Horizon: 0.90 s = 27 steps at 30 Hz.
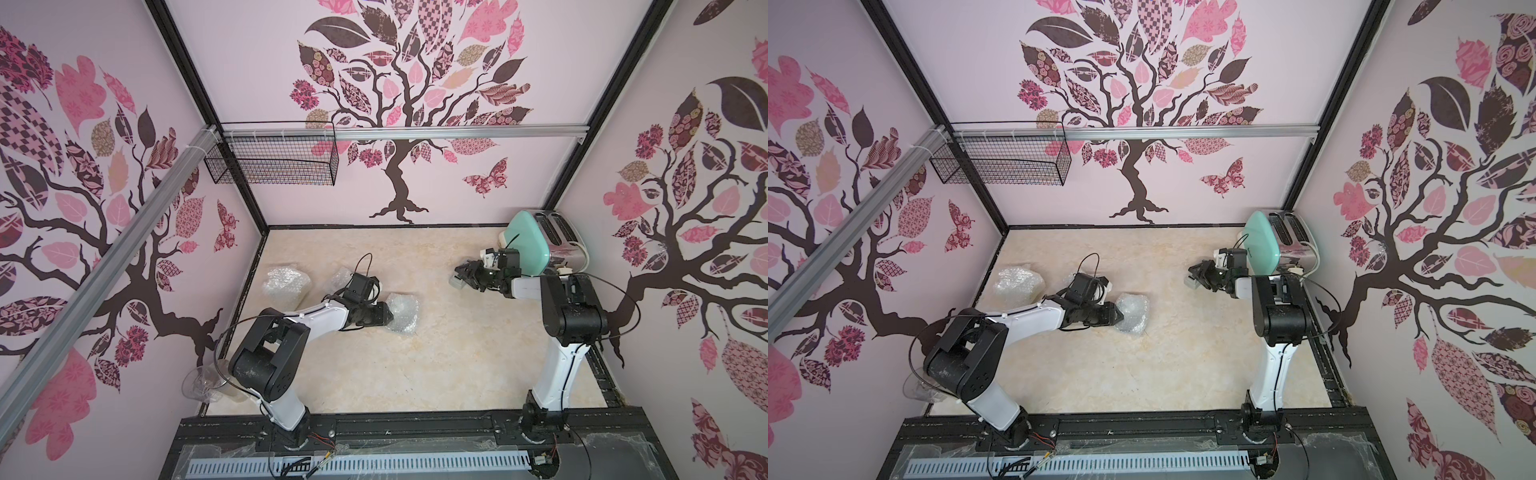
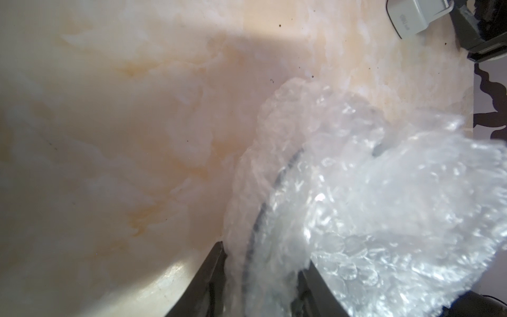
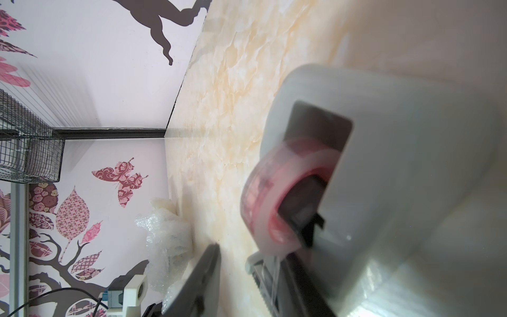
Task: Wrap bowls in bubble wrap
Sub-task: Tear off the tape using the Tape Cutter.
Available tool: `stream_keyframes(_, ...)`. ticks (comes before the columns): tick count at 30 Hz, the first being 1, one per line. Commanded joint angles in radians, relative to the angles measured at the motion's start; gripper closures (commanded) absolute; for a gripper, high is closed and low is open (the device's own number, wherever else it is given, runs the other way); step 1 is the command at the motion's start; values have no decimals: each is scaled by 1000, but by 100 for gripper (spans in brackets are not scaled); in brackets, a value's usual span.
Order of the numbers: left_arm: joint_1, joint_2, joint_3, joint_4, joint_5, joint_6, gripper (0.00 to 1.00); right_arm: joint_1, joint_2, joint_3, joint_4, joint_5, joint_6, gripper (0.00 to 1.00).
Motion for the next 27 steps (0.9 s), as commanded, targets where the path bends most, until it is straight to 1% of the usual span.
stream_keyframes(1,-10,27,11,-32,0,15,61,1,12,-8,25,-36,23,68)
stream_keyframes(5,-10,28,11,-34,1,16,61,0,15,-14,39,-39,30,75)
stream_keyframes(16,-11,30,12,-36,2,16,61,0,-8,-27,38,-32,30,85)
stream_keyframes(21,-10,30,10,-35,2,17,61,0,-26,-41,40,-27,30,93)
stream_keyframes(24,-12,29,11,-36,1,16,61,0,-39,-48,55,-28,34,100)
stream_keyframes(27,-12,29,11,-36,1,16,61,0,-62,-63,81,-32,47,100)
